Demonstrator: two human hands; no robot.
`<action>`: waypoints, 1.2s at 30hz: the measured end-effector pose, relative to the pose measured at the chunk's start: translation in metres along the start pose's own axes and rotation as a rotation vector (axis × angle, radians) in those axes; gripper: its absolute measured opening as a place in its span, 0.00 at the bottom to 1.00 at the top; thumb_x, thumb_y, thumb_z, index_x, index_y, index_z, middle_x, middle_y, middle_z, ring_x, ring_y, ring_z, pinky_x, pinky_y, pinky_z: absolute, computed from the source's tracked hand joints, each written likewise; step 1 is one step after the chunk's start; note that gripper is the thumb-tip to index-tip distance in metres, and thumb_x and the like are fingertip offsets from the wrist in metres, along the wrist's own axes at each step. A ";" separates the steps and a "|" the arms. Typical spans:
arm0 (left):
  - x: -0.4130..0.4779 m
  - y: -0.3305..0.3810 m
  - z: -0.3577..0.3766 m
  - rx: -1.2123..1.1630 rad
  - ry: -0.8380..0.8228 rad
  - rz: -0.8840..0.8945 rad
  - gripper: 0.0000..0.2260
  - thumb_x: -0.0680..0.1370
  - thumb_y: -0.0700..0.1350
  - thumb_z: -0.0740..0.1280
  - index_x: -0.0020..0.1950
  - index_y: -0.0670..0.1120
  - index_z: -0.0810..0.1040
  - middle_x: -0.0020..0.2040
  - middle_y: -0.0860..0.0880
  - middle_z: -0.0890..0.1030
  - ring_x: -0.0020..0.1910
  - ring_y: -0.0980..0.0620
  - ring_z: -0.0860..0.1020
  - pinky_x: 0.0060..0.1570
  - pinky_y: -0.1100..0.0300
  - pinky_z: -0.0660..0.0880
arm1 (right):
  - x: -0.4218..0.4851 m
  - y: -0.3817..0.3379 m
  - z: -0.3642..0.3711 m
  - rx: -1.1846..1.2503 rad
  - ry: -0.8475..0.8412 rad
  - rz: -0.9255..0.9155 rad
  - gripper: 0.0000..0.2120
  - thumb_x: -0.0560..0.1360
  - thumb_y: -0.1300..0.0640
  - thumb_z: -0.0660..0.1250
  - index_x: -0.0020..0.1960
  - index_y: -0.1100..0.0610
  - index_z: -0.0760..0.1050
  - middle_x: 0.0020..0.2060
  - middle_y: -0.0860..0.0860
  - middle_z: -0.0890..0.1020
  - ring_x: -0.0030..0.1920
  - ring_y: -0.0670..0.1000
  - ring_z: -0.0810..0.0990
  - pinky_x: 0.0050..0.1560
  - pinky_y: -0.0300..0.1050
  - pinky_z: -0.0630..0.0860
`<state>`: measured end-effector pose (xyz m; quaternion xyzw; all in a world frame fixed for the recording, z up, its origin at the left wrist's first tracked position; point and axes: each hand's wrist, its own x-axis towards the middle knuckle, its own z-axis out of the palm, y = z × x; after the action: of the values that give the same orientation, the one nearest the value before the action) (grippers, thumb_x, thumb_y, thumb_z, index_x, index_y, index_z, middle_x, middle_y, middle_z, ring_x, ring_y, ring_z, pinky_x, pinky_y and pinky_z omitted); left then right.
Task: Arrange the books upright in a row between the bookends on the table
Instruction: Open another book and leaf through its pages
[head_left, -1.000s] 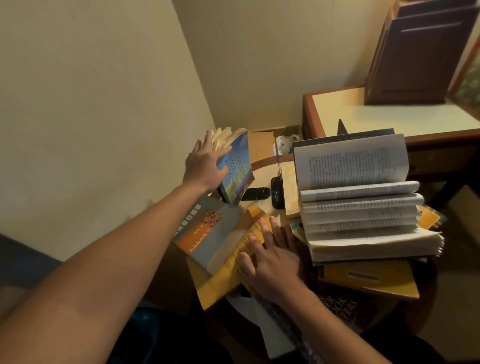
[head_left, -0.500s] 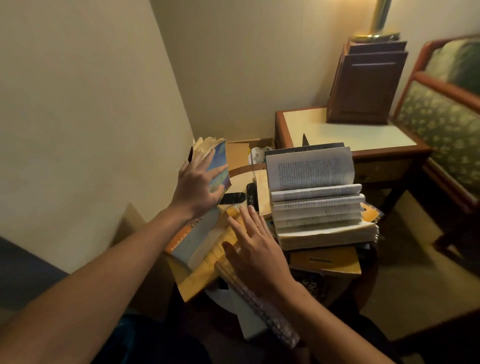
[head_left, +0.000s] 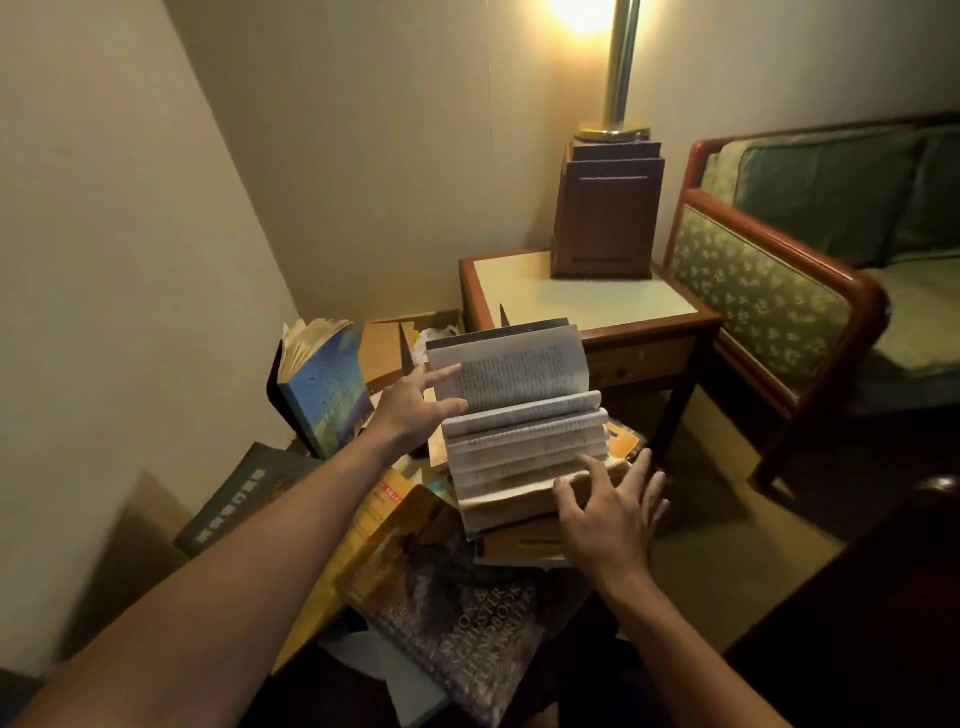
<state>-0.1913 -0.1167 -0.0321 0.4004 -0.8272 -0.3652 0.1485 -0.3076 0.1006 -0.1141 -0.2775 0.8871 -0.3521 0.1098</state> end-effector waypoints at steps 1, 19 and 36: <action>0.005 -0.001 0.001 -0.067 -0.014 -0.014 0.24 0.76 0.51 0.73 0.71 0.60 0.73 0.79 0.44 0.62 0.75 0.39 0.64 0.71 0.41 0.67 | 0.001 0.004 -0.001 0.037 -0.026 0.039 0.22 0.80 0.43 0.63 0.73 0.44 0.70 0.80 0.61 0.42 0.79 0.64 0.38 0.78 0.61 0.40; -0.038 0.013 0.015 -0.384 -0.062 0.058 0.18 0.71 0.36 0.76 0.57 0.53 0.85 0.59 0.52 0.82 0.57 0.53 0.80 0.50 0.61 0.80 | -0.003 0.012 -0.005 0.575 -0.126 0.239 0.22 0.81 0.48 0.65 0.74 0.50 0.71 0.69 0.54 0.74 0.65 0.52 0.72 0.59 0.46 0.69; -0.108 0.010 0.006 -0.380 -0.231 -0.219 0.23 0.68 0.36 0.78 0.60 0.52 0.83 0.57 0.55 0.79 0.54 0.58 0.77 0.40 0.68 0.76 | 0.040 0.022 -0.044 0.235 -0.346 -0.040 0.33 0.79 0.71 0.58 0.79 0.49 0.61 0.75 0.54 0.65 0.72 0.56 0.67 0.49 0.33 0.73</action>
<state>-0.1316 -0.0262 -0.0239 0.4081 -0.7069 -0.5714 0.0852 -0.3664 0.1160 -0.0968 -0.3365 0.8023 -0.4022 0.2851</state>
